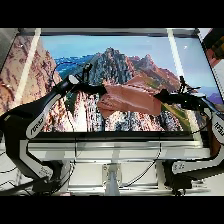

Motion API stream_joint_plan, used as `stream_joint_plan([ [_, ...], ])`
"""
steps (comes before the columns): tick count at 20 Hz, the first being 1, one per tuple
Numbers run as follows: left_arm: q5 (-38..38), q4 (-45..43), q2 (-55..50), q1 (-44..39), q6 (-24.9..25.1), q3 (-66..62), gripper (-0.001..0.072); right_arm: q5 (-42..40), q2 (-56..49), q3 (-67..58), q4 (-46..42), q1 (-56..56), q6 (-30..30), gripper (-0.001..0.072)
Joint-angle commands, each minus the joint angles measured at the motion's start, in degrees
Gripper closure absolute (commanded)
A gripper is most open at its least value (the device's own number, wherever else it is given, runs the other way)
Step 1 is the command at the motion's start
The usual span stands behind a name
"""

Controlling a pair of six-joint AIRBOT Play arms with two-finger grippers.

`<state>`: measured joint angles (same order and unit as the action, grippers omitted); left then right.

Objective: Fold the clothes and pants, and hang the long-sleeved shirts on hangers.

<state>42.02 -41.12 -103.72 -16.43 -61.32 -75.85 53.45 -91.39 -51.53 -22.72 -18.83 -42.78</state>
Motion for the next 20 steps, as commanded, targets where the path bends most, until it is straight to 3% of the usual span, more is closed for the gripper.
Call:
stream_joint_plan([
  [1, 3.1, 8.7, -2.5, -0.2, 3.9, 0.0, 0.0020, 1.3, 0.0, 0.0, 0.0, 0.0, 0.0, 0.0701],
  [5, 2.4, 14.4, -2.6, -2.3, 12.8, 0.0, 0.0156, 3.0, 0.0, 0.0, 0.0, 0.0, 0.0, 0.0701],
  [6, 1.3, 14.7, -2.6, -2.7, 13.6, 0.0, 0.0230, 3.6, 0.0, 0.0, 0.0, 0.0, 0.0, 0.0701],
  [9, -3.6, 15.6, -2.5, -3.5, 13.8, 0.0, 0.0669, 6.0, 0.2, 0.0, 0.1, 0.0, 0.1, 0.0702],
  [11, -4.7, 18.5, -2.0, -3.2, 14.3, -0.4, 0.0694, 8.1, 1.0, 0.0, 0.0, 0.0, 0.2, 0.0702],
  [15, -4.7, 18.7, 5.1, -1.9, 25.4, -1.5, 0.0694, 11.3, 8.3, 0.0, 0.1, 0.0, 2.3, 0.0702],
  [20, -4.7, 18.7, 19.7, -0.9, 35.4, -1.5, 0.0694, 11.4, 26.2, 0.0, 0.2, 0.0, 3.1, 0.0702],
])
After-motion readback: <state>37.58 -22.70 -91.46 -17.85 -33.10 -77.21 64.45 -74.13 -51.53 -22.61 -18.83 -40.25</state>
